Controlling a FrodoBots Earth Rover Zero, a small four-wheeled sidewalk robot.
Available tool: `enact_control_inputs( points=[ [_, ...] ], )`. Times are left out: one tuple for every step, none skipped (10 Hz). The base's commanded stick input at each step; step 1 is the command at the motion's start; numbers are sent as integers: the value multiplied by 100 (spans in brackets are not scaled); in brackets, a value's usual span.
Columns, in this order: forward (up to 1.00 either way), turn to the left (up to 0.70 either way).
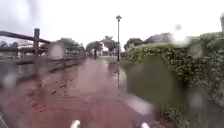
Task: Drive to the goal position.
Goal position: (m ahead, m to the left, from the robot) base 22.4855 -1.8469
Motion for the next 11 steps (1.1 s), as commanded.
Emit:
enact_control_inputs(
  points=[
    [70,5],
    [70,0],
    [70,0],
    [70,0],
    [70,0],
    [70,0],
    [70,0],
    [70,0],
    [70,0],
    [70,0],
    [70,0]
  ],
)
